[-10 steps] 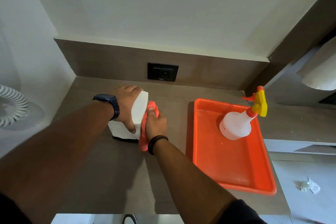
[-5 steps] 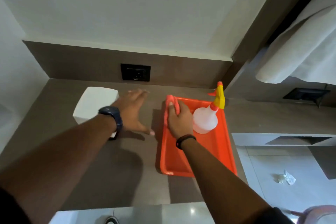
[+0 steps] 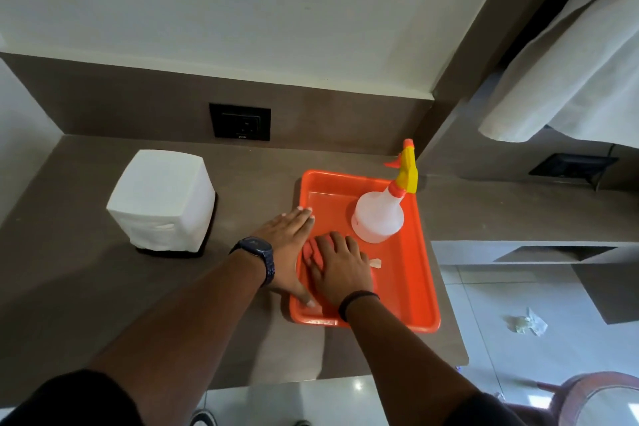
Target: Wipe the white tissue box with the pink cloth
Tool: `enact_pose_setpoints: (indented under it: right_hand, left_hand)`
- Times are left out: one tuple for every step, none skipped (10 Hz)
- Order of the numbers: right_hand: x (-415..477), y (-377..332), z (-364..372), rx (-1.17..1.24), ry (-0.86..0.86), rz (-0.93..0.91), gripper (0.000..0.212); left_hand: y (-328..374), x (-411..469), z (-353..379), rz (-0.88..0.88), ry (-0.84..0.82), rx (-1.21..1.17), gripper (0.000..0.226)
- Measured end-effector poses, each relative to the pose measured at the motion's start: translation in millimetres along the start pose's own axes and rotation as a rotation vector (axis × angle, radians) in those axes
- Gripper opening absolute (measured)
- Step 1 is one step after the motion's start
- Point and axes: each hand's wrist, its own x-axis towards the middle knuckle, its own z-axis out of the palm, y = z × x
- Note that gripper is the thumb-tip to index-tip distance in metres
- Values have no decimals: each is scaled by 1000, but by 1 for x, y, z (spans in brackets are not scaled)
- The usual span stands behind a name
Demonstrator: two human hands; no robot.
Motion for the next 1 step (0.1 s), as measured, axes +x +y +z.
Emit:
enact_pose_setpoints:
  right_hand:
    - [3, 2, 2, 26, 11, 8, 55]
  left_hand:
    - [1, -3, -5, 13, -11, -12, 152]
